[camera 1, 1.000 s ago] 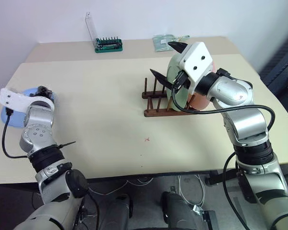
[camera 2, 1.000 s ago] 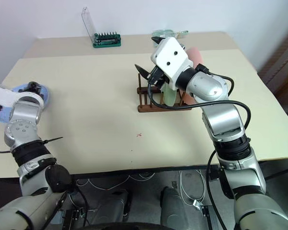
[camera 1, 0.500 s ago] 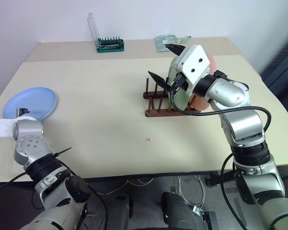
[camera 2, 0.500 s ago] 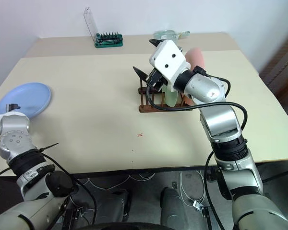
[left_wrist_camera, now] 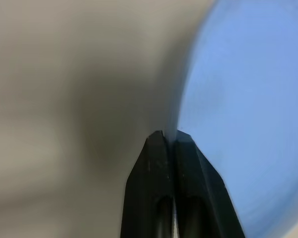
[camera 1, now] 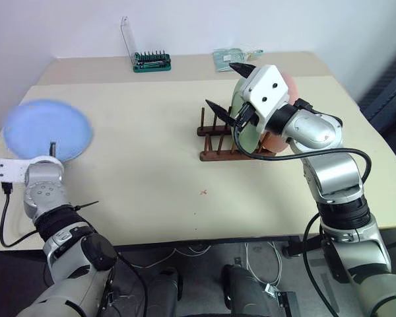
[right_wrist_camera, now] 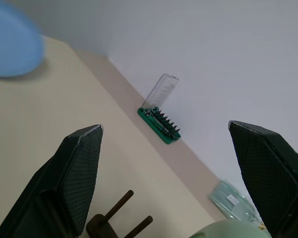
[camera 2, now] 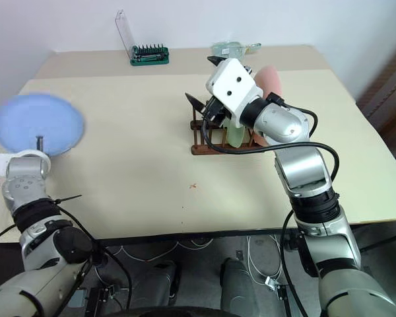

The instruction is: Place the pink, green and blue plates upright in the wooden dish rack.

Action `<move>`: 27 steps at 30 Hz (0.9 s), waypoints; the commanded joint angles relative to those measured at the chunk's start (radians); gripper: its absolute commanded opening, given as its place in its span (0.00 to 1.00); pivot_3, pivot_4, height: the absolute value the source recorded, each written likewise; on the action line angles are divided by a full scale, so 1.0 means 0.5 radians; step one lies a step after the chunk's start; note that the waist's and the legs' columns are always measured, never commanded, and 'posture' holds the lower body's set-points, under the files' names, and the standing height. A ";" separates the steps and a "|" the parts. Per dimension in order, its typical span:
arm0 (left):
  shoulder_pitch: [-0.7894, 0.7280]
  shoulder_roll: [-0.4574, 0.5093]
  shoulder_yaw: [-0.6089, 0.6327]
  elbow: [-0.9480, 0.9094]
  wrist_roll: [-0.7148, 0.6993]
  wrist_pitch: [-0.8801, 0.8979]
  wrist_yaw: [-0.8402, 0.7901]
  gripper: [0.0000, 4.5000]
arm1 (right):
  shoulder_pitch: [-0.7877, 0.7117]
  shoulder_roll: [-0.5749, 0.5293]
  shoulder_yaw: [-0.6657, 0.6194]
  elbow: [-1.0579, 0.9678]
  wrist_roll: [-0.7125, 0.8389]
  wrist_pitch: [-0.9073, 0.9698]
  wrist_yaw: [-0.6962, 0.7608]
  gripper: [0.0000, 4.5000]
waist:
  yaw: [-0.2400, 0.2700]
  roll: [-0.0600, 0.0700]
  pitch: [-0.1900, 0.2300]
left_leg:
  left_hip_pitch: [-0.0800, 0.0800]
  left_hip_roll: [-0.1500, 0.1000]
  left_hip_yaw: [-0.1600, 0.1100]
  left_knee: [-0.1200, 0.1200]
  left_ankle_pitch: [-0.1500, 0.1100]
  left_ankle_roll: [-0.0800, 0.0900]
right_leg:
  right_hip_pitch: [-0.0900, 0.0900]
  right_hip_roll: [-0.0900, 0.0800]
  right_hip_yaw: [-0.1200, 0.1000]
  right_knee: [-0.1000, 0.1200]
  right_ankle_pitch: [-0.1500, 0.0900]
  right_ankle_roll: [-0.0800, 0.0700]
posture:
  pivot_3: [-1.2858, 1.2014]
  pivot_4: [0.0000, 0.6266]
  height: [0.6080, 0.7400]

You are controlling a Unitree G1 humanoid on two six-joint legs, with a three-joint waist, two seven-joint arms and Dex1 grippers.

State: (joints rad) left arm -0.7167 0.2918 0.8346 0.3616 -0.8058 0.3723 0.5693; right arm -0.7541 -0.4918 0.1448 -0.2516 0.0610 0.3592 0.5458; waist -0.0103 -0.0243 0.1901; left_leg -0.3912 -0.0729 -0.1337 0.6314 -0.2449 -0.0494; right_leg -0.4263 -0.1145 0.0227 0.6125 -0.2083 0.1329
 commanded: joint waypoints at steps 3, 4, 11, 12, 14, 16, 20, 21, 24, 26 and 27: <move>-0.212 0.091 -0.607 -0.417 0.203 0.121 -0.415 0.01 | -0.089 -0.008 0.024 -0.031 -0.091 -0.167 0.026 0.92 | 0.000 -0.004 0.002 | -0.001 0.000 0.000 0.000 0.000 0.000 | 0.000 0.000 0.000 0.000 0.000 0.000 | 0.52 0.24 1.00; -0.244 0.068 -0.686 -0.475 0.221 0.138 -0.450 0.01 | -0.104 -0.022 0.067 -0.004 -0.118 -0.225 0.074 0.92 | -0.002 -0.004 0.002 | -0.001 -0.001 0.000 0.000 0.000 0.000 | 0.000 0.000 0.000 0.000 0.000 0.000 | 0.52 0.24 1.00; -0.357 -0.231 -0.930 -0.796 -0.039 0.577 -0.404 0.00 | -0.184 -0.037 0.399 0.217 -0.567 -0.700 0.108 0.96 | -0.026 -0.003 0.002 | 0.002 0.001 0.002 -0.002 0.005 -0.009 | -0.001 0.000 0.001 0.000 0.000 0.000 | 0.52 0.24 1.00; -0.367 -0.284 -0.919 -0.832 -0.121 0.656 -0.365 0.00 | -0.207 -0.037 0.439 0.258 -0.658 -0.780 0.082 0.96 | -0.023 -0.003 0.002 | 0.002 0.001 0.002 -0.002 0.005 -0.009 | -0.001 0.001 0.001 0.001 0.000 0.000 | 0.52 0.24 1.00; -0.380 -0.308 -0.898 -0.891 -0.195 0.787 -0.307 0.00 | -0.237 -0.045 0.482 0.330 -0.818 -0.905 0.017 0.96 | -0.021 -0.004 0.003 | 0.000 0.001 0.001 -0.001 0.006 -0.010 | -0.002 0.001 0.001 0.001 0.000 0.000 | 0.52 0.24 1.00; -0.396 -0.322 -0.857 -0.935 -0.292 0.880 -0.242 0.00 | -0.248 -0.050 0.500 0.381 -0.911 -0.983 -0.015 0.96 | -0.022 -0.004 0.003 | 0.000 0.001 0.002 -0.001 0.007 -0.011 | -0.003 0.001 0.001 0.001 0.000 0.000 | 0.52 0.24 1.00; -0.420 -0.338 -0.811 -1.028 -0.504 1.079 -0.044 0.00 | -0.277 -0.051 0.519 0.483 -1.077 -1.069 -0.050 0.96 | -0.011 -0.004 0.003 | 0.000 0.001 0.002 -0.001 0.007 -0.012 | -0.003 0.001 0.002 0.000 0.000 0.000 | 0.52 0.24 1.00; -0.421 -0.342 -0.802 -1.068 -0.561 1.117 0.010 0.00 | -0.300 -0.046 0.519 0.524 -1.123 -1.078 -0.074 0.96 | -0.008 -0.004 0.003 | 0.000 0.001 0.002 -0.001 0.007 -0.012 | -0.002 0.001 0.002 0.000 0.000 0.000 | 0.52 0.24 1.00; -0.426 -0.348 -0.775 -1.134 -0.719 1.188 0.139 0.00 | -0.346 -0.030 0.523 0.610 -1.217 -1.096 -0.109 0.96 | -0.005 -0.004 0.003 | 0.000 0.001 0.002 0.000 0.007 -0.013 | -0.002 0.001 0.002 0.000 0.000 0.000 | 0.52 0.24 1.00; -0.422 -0.320 -0.792 -1.163 -0.764 1.227 0.183 0.00 | -0.372 -0.015 0.523 0.667 -1.269 -1.093 -0.141 0.96 | -0.004 -0.004 0.003 | 0.000 0.001 0.002 -0.001 0.007 -0.013 | -0.002 0.001 0.002 0.000 0.000 0.000 | 0.52 0.24 1.00; -0.418 -0.311 -0.800 -1.177 -0.790 1.242 0.206 0.00 | -0.387 -0.002 0.517 0.699 -1.292 -1.083 -0.167 0.96 | -0.004 -0.004 0.003 | 0.000 0.001 0.002 -0.001 0.008 -0.013 | -0.002 0.001 0.002 0.000 0.000 0.000 | 0.52 0.24 1.00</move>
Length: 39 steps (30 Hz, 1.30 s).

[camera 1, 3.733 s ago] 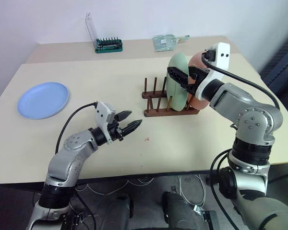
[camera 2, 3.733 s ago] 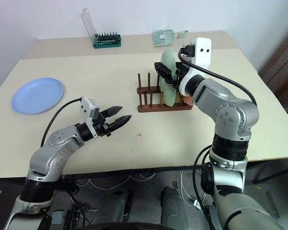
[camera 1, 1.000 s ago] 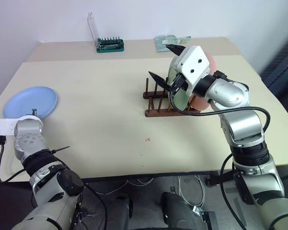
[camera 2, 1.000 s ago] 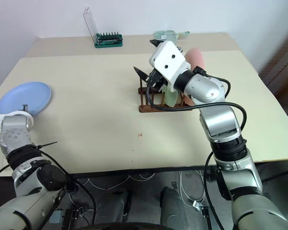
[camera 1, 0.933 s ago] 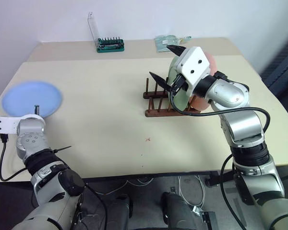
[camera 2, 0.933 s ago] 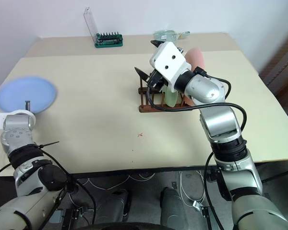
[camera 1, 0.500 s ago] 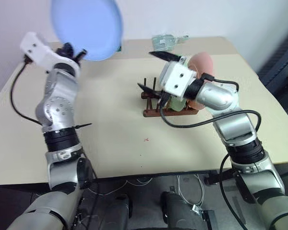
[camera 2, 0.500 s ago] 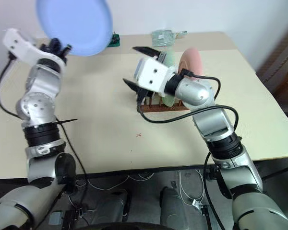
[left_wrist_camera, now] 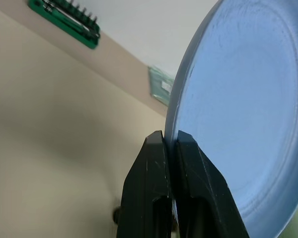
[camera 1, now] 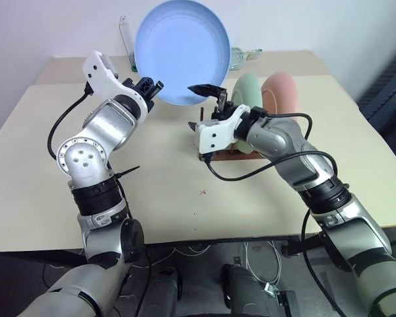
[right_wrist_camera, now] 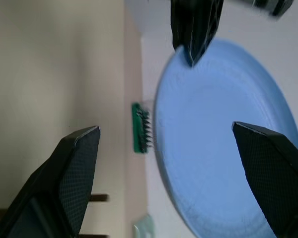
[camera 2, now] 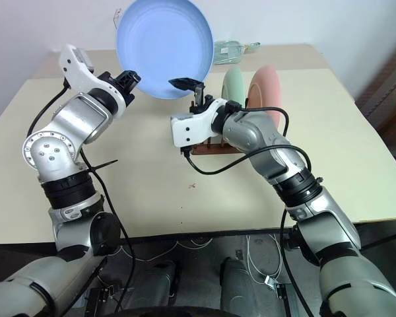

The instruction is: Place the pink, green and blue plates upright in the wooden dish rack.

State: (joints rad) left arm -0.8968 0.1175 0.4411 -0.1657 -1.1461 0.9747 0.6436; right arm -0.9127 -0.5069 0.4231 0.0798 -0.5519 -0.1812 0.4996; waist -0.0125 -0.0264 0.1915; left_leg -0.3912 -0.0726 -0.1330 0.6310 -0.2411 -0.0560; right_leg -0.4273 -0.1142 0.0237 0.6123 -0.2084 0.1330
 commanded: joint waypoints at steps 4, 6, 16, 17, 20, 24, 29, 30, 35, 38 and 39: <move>-0.025 0.049 -0.039 -0.178 -0.198 0.062 0.142 0.00 | -0.110 0.062 -0.063 0.115 -0.140 0.036 -0.134 0.96 | 0.000 0.000 0.000 | 0.000 0.000 0.000 0.000 0.000 0.000 | 0.000 0.000 0.000 0.000 0.000 0.000 | 0.52 0.24 1.00; -0.014 0.050 -0.049 -0.197 -0.227 0.052 0.165 0.00 | -0.126 0.068 -0.069 0.144 -0.168 0.046 -0.157 0.85 | 0.000 0.000 0.000 | 0.000 0.000 0.000 0.000 0.000 -0.001 | 0.000 0.000 0.000 0.000 0.000 0.000 | 0.52 0.24 1.00; 0.008 0.063 -0.060 -0.205 -0.237 -0.135 0.157 0.00 | -0.141 0.087 -0.074 0.136 -0.237 0.043 -0.226 0.01 | -0.001 0.000 0.000 | 0.000 0.000 0.000 -0.001 0.001 -0.001 | 0.000 0.001 0.001 0.000 0.000 0.000 | 0.52 0.24 1.00; 0.005 0.057 -0.041 -0.205 -0.203 -0.210 0.128 0.00 | -0.140 0.092 -0.074 0.131 -0.238 0.042 -0.226 0.01 | 0.000 0.000 0.000 | 0.000 0.000 0.000 0.000 0.001 -0.001 | 0.000 0.001 0.001 0.000 0.000 0.000 | 0.52 0.24 1.00; -0.058 0.058 0.117 -0.160 0.023 -0.655 0.034 0.21 | -0.120 0.107 -0.088 0.106 -0.205 0.029 -0.216 0.00 | -0.001 0.000 0.000 | 0.000 0.000 0.001 0.000 0.001 -0.001 | 0.001 0.001 0.001 -0.001 0.000 -0.001 | 0.52 0.24 1.00; -0.044 0.232 0.261 -0.011 0.248 -0.938 -0.040 0.21 | -0.092 0.136 -0.114 0.072 -0.120 0.028 -0.187 0.00 | -0.016 0.001 0.000 | 0.002 0.001 0.002 -0.003 0.001 -0.002 | 0.000 0.002 0.002 -0.001 0.000 -0.001 | 0.52 0.24 1.00; 0.115 0.513 0.292 0.185 0.492 -1.005 -0.256 0.21 | -0.076 0.198 -0.193 0.004 0.067 0.035 -0.159 0.00 | -0.003 0.000 0.000 | 0.000 0.000 0.001 -0.001 0.001 -0.002 | 0.001 0.002 0.002 -0.002 0.000 -0.001 | 0.52 0.24 1.00; 0.228 0.627 0.254 0.251 0.613 -1.005 -0.370 0.21 | -0.076 0.263 -0.263 -0.055 0.210 0.084 -0.137 0.00 | -0.006 0.000 0.000 | 0.000 0.000 0.002 -0.001 0.001 -0.001 | 0.001 0.002 0.002 -0.001 0.000 -0.001 | 0.52 0.24 1.00; 0.769 0.854 -0.223 0.293 1.026 -1.019 -1.002 0.21 | -0.045 0.707 -0.687 -0.558 1.259 0.936 0.055 0.00 | -0.013 0.002 0.000 | 0.002 0.001 -0.001 -0.006 0.001 0.000 | -0.001 0.003 0.002 0.002 0.000 -0.001 | 0.52 0.24 1.00; 0.956 0.830 -0.431 0.202 1.199 -1.141 -1.254 0.21 | 0.003 0.869 -0.911 -0.832 1.754 1.535 -0.040 0.00 | 0.007 0.001 0.000 | -0.001 0.001 -0.007 -0.002 -0.006 0.010 | 0.001 0.003 -0.002 0.001 0.000 -0.002 | 0.52 0.24 1.00; 1.034 0.839 -0.555 0.158 1.316 -1.224 -1.356 0.21 | 0.040 0.921 -0.993 -0.925 1.936 1.734 -0.102 0.00 | 0.004 0.000 -0.001 | -0.001 0.000 -0.008 -0.002 -0.006 0.011 | 0.001 0.002 -0.002 0.001 0.001 -0.002 | 0.52 0.24 1.00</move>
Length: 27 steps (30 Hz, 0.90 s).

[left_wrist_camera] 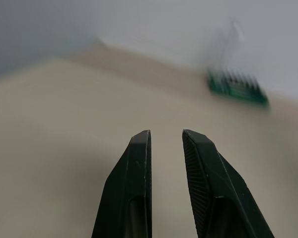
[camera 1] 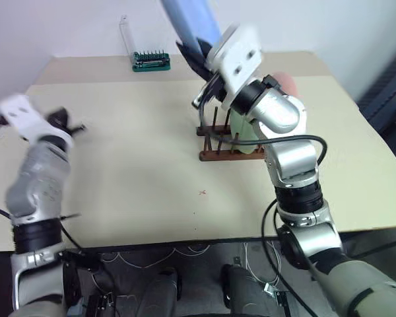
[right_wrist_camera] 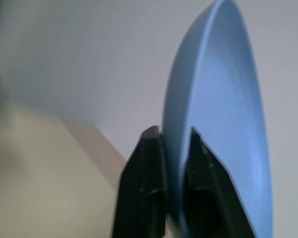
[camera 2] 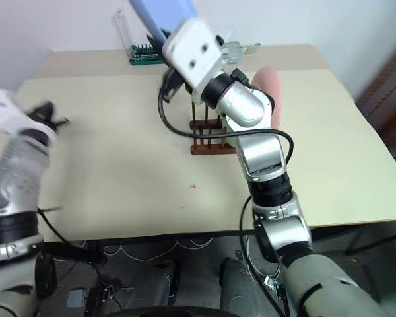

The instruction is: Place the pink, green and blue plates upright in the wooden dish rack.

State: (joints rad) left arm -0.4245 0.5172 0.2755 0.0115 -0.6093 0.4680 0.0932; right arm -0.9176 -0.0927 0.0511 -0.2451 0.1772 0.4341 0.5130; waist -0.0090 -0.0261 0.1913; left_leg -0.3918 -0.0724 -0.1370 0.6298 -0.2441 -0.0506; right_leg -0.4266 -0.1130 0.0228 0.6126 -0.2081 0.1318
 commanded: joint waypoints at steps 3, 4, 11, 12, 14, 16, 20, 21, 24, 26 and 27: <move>0.200 0.012 -0.392 -0.265 0.393 -0.322 -0.445 0.21 | 0.105 0.125 -0.340 -0.424 0.675 0.795 -0.281 0.00 | -0.007 0.001 0.000 | 0.001 0.000 0.000 -0.003 0.000 0.000 | -0.002 0.000 0.000 0.000 0.000 -0.002 | 0.52 0.24 1.00; 0.226 -0.034 -0.405 -0.282 0.383 -0.362 -0.498 0.21 | 0.119 0.154 -0.374 -0.444 0.721 0.885 -0.368 0.00 | -0.010 0.004 0.002 | 0.001 0.001 0.001 -0.004 0.000 0.000 | -0.002 0.000 0.000 0.001 0.001 -0.002 | 0.52 0.24 1.00; 0.345 -0.208 -0.567 -0.392 0.345 -0.528 -0.957 0.21 | 0.155 0.376 -0.668 -0.419 0.986 1.276 -0.904 0.00 | -0.024 0.014 0.000 | 0.001 0.002 0.004 -0.007 0.000 0.000 | -0.008 0.000 0.002 0.003 0.001 -0.003 | 0.52 0.24 1.00; 0.352 -0.210 -0.576 -0.405 0.351 -0.533 -1.001 0.21 | 0.150 0.378 -0.680 -0.407 1.003 1.300 -0.940 0.00 | -0.024 0.014 0.000 | 0.001 0.002 0.005 -0.007 0.000 0.000 | -0.008 0.000 0.002 0.003 0.001 -0.003 | 0.52 0.24 1.00; 0.357 -0.218 -0.577 -0.421 0.368 -0.532 -1.054 0.21 | 0.144 0.375 -0.693 -0.396 1.040 1.329 -0.988 0.00 | -0.022 0.014 0.000 | 0.001 0.002 0.005 -0.007 0.000 0.000 | -0.008 0.000 0.002 0.003 0.001 -0.003 | 0.52 0.24 1.00; 0.357 -0.224 -0.569 -0.419 0.382 -0.516 -1.081 0.21 | 0.141 0.370 -0.694 -0.381 1.064 1.342 -1.021 0.00 | -0.022 0.014 0.000 | 0.001 0.002 0.005 -0.007 0.000 0.000 | -0.007 0.000 0.002 0.003 0.001 -0.003 | 0.52 0.24 1.00; 0.352 -0.247 -0.558 -0.410 0.410 -0.498 -1.087 0.21 | 0.133 0.369 -0.721 -0.295 1.096 1.393 -1.130 0.00 | -0.022 0.014 0.000 | 0.001 0.002 0.005 -0.006 0.000 0.001 | -0.007 0.000 0.002 0.002 0.001 -0.003 | 0.52 0.24 1.00; 0.354 -0.254 -0.556 -0.413 0.414 -0.495 -1.087 0.21 | 0.126 0.367 -0.729 -0.263 1.103 1.406 -1.154 0.00 | -0.022 0.014 0.000 | 0.001 0.002 0.005 -0.006 0.000 0.001 | -0.007 0.000 0.002 0.002 0.001 -0.003 | 0.52 0.24 1.00; 0.369 -0.272 -0.556 -0.424 0.432 -0.492 -1.093 0.21 | 0.101 0.361 -0.758 -0.190 1.131 1.428 -1.202 0.00 | -0.024 0.014 0.000 | 0.001 0.002 0.005 -0.006 0.000 0.001 | -0.007 0.000 0.002 0.003 0.001 -0.003 | 0.52 0.24 1.00; 0.378 -0.281 -0.560 -0.427 0.451 -0.492 -1.090 0.21 | 0.074 0.355 -0.783 -0.113 1.128 1.417 -1.238 0.00 | -0.025 0.014 0.000 | 0.001 0.002 0.005 -0.006 0.000 0.001 | -0.007 0.000 0.002 0.003 0.001 -0.003 | 0.52 0.24 1.00; 0.382 -0.285 -0.560 -0.432 0.456 -0.490 -1.088 0.21 | 0.062 0.348 -0.792 -0.080 1.127 1.411 -1.251 0.00 | -0.024 0.014 0.000 | 0.001 0.002 0.005 -0.006 0.000 0.001 | -0.007 0.000 0.002 0.003 0.001 -0.003 | 0.52 0.24 1.00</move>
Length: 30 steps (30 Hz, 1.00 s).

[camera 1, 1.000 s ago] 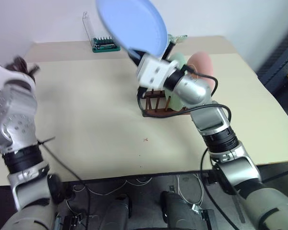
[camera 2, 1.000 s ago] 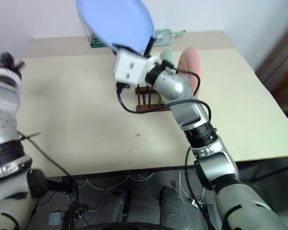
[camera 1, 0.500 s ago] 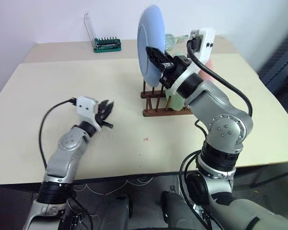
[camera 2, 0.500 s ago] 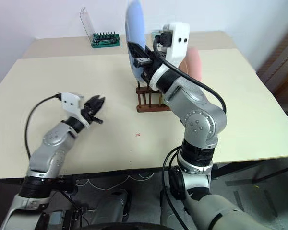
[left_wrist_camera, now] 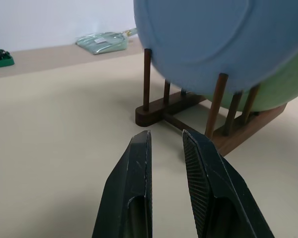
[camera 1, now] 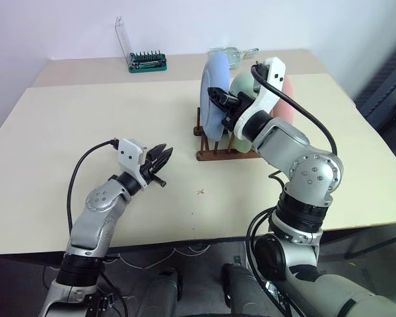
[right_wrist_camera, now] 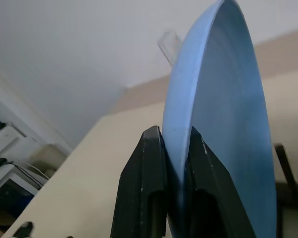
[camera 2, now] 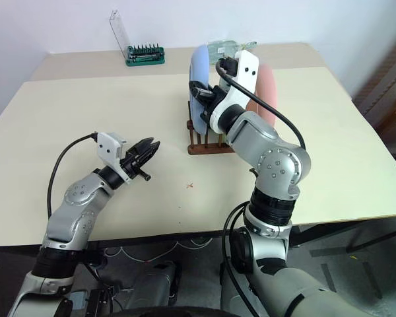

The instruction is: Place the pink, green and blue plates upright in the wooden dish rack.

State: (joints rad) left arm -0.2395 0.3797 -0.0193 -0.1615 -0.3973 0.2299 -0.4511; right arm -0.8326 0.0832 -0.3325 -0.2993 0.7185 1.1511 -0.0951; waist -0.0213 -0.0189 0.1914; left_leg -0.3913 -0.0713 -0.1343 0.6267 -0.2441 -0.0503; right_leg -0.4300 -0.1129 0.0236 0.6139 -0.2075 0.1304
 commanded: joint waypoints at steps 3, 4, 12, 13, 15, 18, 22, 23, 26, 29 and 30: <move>0.020 -0.020 0.034 -0.094 0.041 -0.012 0.001 0.21 | -0.139 -0.010 -0.050 0.099 0.074 -0.030 -0.057 0.00 | 0.001 0.000 0.000 | 0.000 0.000 0.000 0.000 0.000 0.000 | 0.000 0.000 0.000 0.000 0.000 0.000 | 0.52 0.24 1.00; 0.024 -0.025 0.037 -0.096 0.043 -0.012 0.000 0.22 | -0.146 -0.015 -0.049 0.116 0.077 -0.035 -0.059 0.09 | 0.001 0.000 0.000 | 0.000 0.000 0.000 0.000 0.000 0.000 | 0.000 0.000 0.000 0.000 0.000 0.000 | 0.52 0.24 1.00; 0.052 -0.048 0.046 -0.113 0.045 -0.002 -0.005 0.23 | -0.183 -0.154 0.100 0.115 -0.011 -0.142 0.033 0.84 | 0.001 0.000 0.000 | 0.000 0.000 0.000 0.000 0.000 0.000 | 0.000 0.000 0.000 0.000 0.000 0.000 | 0.52 0.24 1.00; 0.051 -0.050 0.047 -0.113 0.046 -0.003 -0.006 0.23 | -0.189 -0.207 0.156 0.100 -0.050 -0.180 0.075 0.84 | 0.001 0.001 0.000 | 0.000 0.000 0.000 0.000 0.000 0.000 | 0.000 0.000 0.000 0.000 0.000 0.000 | 0.52 0.24 1.00; 0.050 -0.054 0.046 -0.110 0.049 -0.005 -0.007 0.23 | -0.192 -0.316 0.272 0.071 -0.128 -0.262 0.168 0.84 | 0.001 0.001 0.000 | 0.000 0.000 0.000 0.000 0.000 0.000 | 0.000 0.000 0.000 0.000 0.000 0.000 | 0.52 0.24 1.00; 0.040 -0.062 0.043 -0.096 0.056 -0.011 -0.008 0.23 | -0.213 -0.536 0.477 0.001 -0.275 -0.458 0.396 0.84 | 0.001 0.001 0.001 | 0.000 0.000 0.001 0.000 0.000 0.001 | 0.001 0.000 0.000 -0.001 0.000 0.000 | 0.52 0.24 1.00; 0.017 -0.074 0.066 -0.058 0.078 -0.033 0.017 0.23 | -0.231 -0.886 0.575 -0.118 -0.469 -0.822 0.730 0.84 | 0.006 0.001 0.001 | 0.000 0.000 0.001 0.001 0.000 0.001 | 0.002 0.000 0.000 -0.002 0.000 0.001 | 0.52 0.24 1.00; 0.010 -0.079 0.073 -0.047 0.084 -0.034 0.026 0.23 | -0.220 -0.949 0.561 -0.127 -0.494 -0.897 0.786 0.84 | 0.009 0.001 0.001 | 0.000 0.000 0.001 0.002 -0.001 0.001 | 0.003 0.000 -0.001 -0.003 -0.001 0.001 | 0.52 0.24 1.00; -0.021 -0.063 0.110 0.041 0.155 -0.074 0.068 0.23 | 0.036 -1.281 0.274 -0.151 -0.419 -1.023 1.108 0.84 | 0.017 -0.001 0.000 | 0.000 0.000 0.001 0.003 -0.001 0.002 | 0.005 0.000 -0.001 -0.005 -0.001 0.002 | 0.52 0.24 1.00; -0.070 -0.034 0.158 0.185 0.224 -0.134 0.093 0.23 | 0.506 -1.627 -0.198 -0.127 -0.247 -1.039 1.471 0.84 | 0.075 -0.007 -0.004 | 0.000 -0.001 -0.007 0.006 -0.005 0.009 | 0.019 -0.001 -0.012 -0.015 -0.003 0.004 | 0.52 0.24 1.00; -0.095 -0.033 0.156 0.239 0.255 -0.151 0.105 0.23 | 0.629 -1.653 -0.317 -0.078 -0.204 -1.048 1.506 0.84 | 0.073 -0.003 -0.002 | 0.000 -0.001 -0.004 0.006 -0.006 0.011 | 0.020 -0.002 -0.011 -0.022 -0.003 0.004 | 0.52 0.24 1.00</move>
State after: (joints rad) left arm -0.2644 0.3669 0.0468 -0.0539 -0.2913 0.1854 -0.4063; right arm -0.5383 -0.7288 -0.3815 -0.3358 0.5692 0.6448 0.6022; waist 0.0153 -0.0205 0.1903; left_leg -0.3918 -0.0722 -0.1359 0.6291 -0.2474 -0.0446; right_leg -0.4186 -0.1139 0.0186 0.5990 -0.2086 0.1326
